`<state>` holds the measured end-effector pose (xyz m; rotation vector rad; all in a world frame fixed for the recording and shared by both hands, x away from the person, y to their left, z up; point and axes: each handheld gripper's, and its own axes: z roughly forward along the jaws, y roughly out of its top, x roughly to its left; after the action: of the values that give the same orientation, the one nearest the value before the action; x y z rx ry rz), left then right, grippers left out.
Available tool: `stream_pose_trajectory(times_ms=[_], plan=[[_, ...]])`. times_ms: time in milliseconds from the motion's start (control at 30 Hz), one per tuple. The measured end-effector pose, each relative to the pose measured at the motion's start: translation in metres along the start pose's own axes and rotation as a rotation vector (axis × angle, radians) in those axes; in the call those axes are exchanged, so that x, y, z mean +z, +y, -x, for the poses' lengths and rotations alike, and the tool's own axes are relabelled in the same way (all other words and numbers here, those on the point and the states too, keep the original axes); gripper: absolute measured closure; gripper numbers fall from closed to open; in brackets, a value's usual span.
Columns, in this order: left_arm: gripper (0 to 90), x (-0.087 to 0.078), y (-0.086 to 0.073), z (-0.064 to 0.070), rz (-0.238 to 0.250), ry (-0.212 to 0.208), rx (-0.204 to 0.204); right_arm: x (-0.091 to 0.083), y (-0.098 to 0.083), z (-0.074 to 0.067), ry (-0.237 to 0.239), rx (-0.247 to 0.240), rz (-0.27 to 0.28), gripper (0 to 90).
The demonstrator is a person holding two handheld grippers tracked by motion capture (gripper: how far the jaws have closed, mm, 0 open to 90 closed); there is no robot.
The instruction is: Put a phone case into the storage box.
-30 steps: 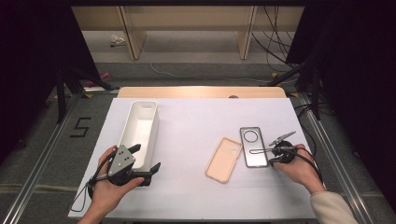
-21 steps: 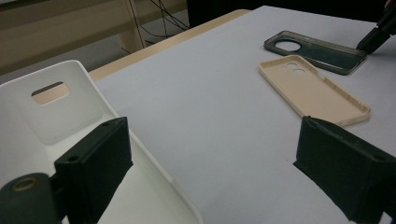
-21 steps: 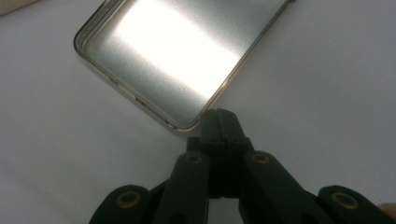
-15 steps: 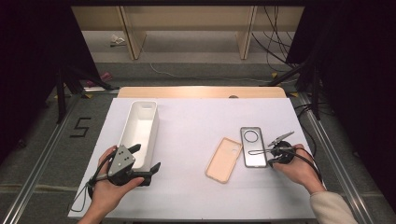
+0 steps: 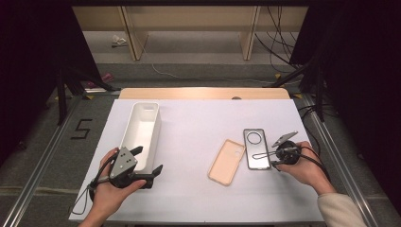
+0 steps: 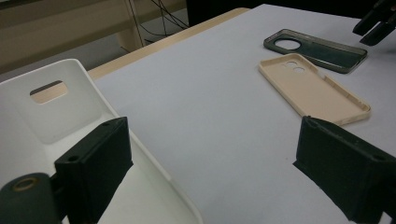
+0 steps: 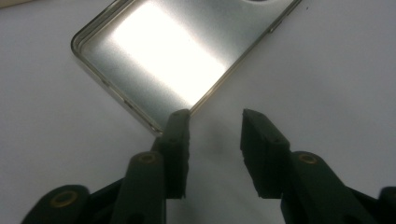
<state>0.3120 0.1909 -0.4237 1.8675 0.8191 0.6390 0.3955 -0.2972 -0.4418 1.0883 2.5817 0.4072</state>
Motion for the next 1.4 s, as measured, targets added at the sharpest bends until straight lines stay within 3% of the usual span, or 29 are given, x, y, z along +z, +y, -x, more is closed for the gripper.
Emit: stream_pose_trajectory(times_ms=[233,300,467,633,833,1400], plan=[[10.0,0.0,0.0,0.0,-0.001,-0.001,0.0,-0.006,0.006,-0.004,0.003,-0.096,0.009,41.2],[10.0,0.0,0.0,0.0,-0.001,0.0,0.005,-0.007,0.007,-0.005,0.006,-0.104,0.009,40.0],[10.0,0.001,0.0,0.001,0.0,-0.002,0.001,-0.006,0.013,-0.012,0.025,-0.186,0.004,34.7],[10.0,0.001,0.0,0.001,0.0,-0.003,0.001,-0.003,0.018,-0.017,0.029,-0.24,0.005,34.4],[10.0,0.001,0.0,0.001,-0.002,-0.005,0.001,0.003,0.028,-0.024,0.051,-0.318,-0.043,34.8],[10.0,0.002,0.0,0.001,-0.003,-0.008,0.0,0.015,0.038,-0.029,0.049,-0.404,-0.131,39.8]])
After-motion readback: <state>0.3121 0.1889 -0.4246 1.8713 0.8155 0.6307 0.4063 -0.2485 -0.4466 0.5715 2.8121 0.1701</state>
